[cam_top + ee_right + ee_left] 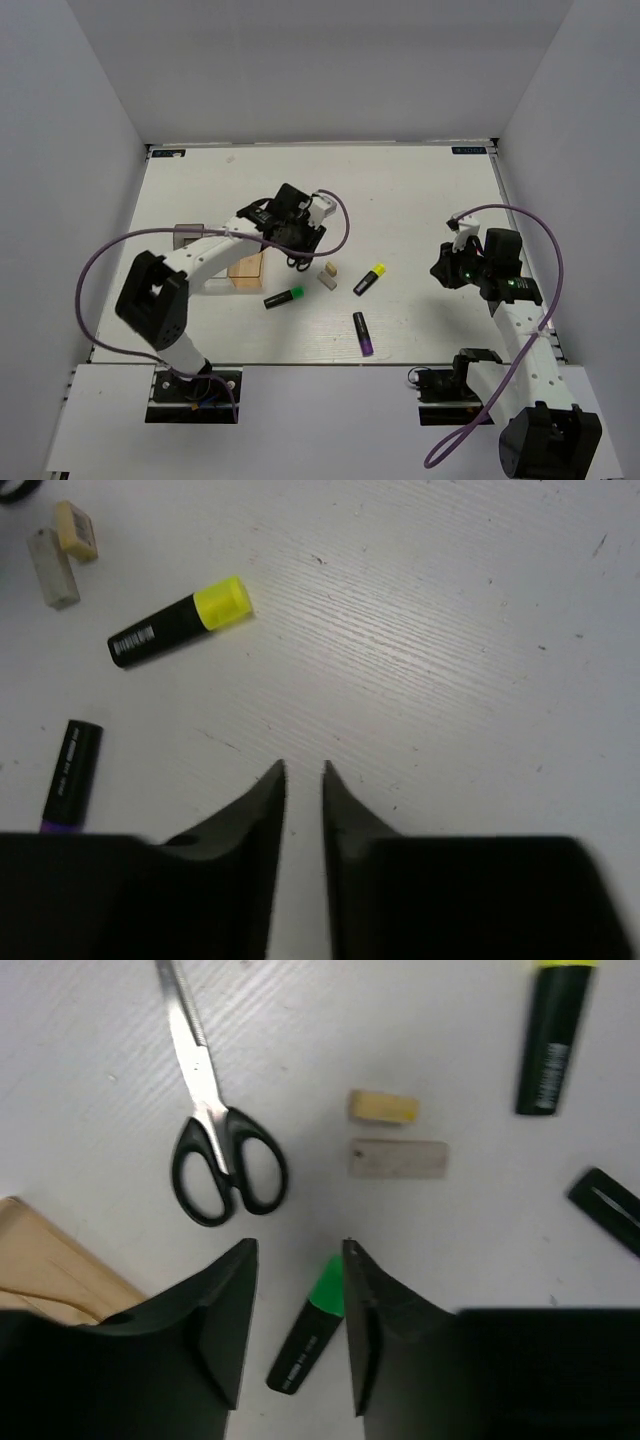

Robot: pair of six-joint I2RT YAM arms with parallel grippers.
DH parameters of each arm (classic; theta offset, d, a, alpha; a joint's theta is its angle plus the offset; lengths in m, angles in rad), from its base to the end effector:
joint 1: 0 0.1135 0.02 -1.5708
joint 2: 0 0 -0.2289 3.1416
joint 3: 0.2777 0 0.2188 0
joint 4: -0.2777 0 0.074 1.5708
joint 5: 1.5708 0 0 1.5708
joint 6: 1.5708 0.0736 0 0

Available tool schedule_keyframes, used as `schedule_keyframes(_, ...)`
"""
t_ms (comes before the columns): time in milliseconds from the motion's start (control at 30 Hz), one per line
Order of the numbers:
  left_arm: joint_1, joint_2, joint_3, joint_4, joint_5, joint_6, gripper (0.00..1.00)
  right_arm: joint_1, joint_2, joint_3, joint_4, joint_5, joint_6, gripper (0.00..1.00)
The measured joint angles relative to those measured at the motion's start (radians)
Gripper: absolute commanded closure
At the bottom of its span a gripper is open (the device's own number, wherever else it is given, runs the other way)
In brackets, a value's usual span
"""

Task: Sort the stationery into containers
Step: Grab a piece of stationery with the left arm

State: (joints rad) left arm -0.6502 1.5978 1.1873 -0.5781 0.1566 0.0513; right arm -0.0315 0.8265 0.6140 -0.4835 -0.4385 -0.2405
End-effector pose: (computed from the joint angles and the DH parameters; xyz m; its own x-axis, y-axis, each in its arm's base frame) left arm 0.2507 -0.2051 0.1908 -0.6298 0.5426 -0.5558 0.6994 0.7074 -0.1019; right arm 0.1921 0.0252 0.2060 -0.5516 -0.1984 -0.8102 -0.4412 0.8937 0.0816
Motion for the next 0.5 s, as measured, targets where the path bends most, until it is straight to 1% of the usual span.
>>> schedule_keyframes(33, 0.000, 0.040, 0.031, -0.027, -0.027, 0.013, 0.58, 0.000, 0.002, 0.000, -0.002, 0.004, 0.002, 0.60)
schedule_keyframes(100, 0.001, 0.124, 0.085, -0.039, -0.072, 0.031, 0.69, 0.000, 0.002, 0.000, -0.004, 0.010, -0.002, 0.57)
schedule_keyframes(167, 0.013, 0.183, 0.113, -0.051, -0.094, 0.039, 0.74, 0.000, 0.002, 0.000, -0.007, 0.014, -0.003, 0.57)
schedule_keyframes(233, 0.033, 0.241, 0.138, -0.064, -0.105, 0.047, 0.74, 0.000, 0.002, 0.000, -0.010, 0.016, -0.003, 0.54)
schedule_keyframes(400, 0.113, 0.320, 0.185, -0.085, -0.103, 0.046, 0.74, 0.000, 0.002, 0.000, -0.015, 0.015, -0.003, 0.54)
schedule_keyframes(433, 0.127, 0.323, 0.187, -0.087, -0.102, 0.046, 0.71, 0.000, 0.002, 0.000, -0.015, 0.015, -0.003, 0.54)
schedule_keyframes(467, 0.142, 0.325, 0.187, -0.087, -0.101, 0.046, 0.66, 0.000, 0.002, 0.000, -0.016, 0.015, -0.003, 0.54)
schedule_keyframes(500, 0.154, 0.325, 0.187, -0.087, -0.102, 0.049, 0.66, 0.000, 0.002, 0.000, -0.016, 0.013, -0.004, 0.54)
